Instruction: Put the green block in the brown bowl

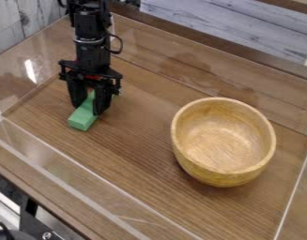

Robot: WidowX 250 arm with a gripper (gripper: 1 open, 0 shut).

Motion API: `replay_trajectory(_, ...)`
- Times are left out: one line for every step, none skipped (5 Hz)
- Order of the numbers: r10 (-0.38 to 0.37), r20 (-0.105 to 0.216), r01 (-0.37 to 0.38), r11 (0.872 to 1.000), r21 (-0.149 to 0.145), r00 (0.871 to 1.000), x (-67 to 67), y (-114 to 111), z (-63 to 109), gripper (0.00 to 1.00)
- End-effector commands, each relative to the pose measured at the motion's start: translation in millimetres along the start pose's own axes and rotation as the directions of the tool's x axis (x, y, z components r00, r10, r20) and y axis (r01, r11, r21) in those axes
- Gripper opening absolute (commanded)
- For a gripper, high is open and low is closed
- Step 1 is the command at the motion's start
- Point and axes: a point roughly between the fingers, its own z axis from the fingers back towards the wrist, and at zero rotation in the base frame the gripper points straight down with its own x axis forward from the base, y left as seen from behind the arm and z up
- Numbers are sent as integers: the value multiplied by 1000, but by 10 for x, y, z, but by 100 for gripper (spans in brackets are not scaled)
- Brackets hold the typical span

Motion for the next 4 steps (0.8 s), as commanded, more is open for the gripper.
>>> replay_trajectory(0, 50, 0, 1000, -6, 999, -22, -31, 261, 0)
replay_trajectory(1, 61, 1, 1000, -21, 998, -57, -67, 401, 0)
replay_trajectory(-9, 85, 13, 999, -39, 996, -91, -152, 618, 0)
replay_trajectory(-42, 115, 49, 997, -57, 992, -131, -364, 885, 0)
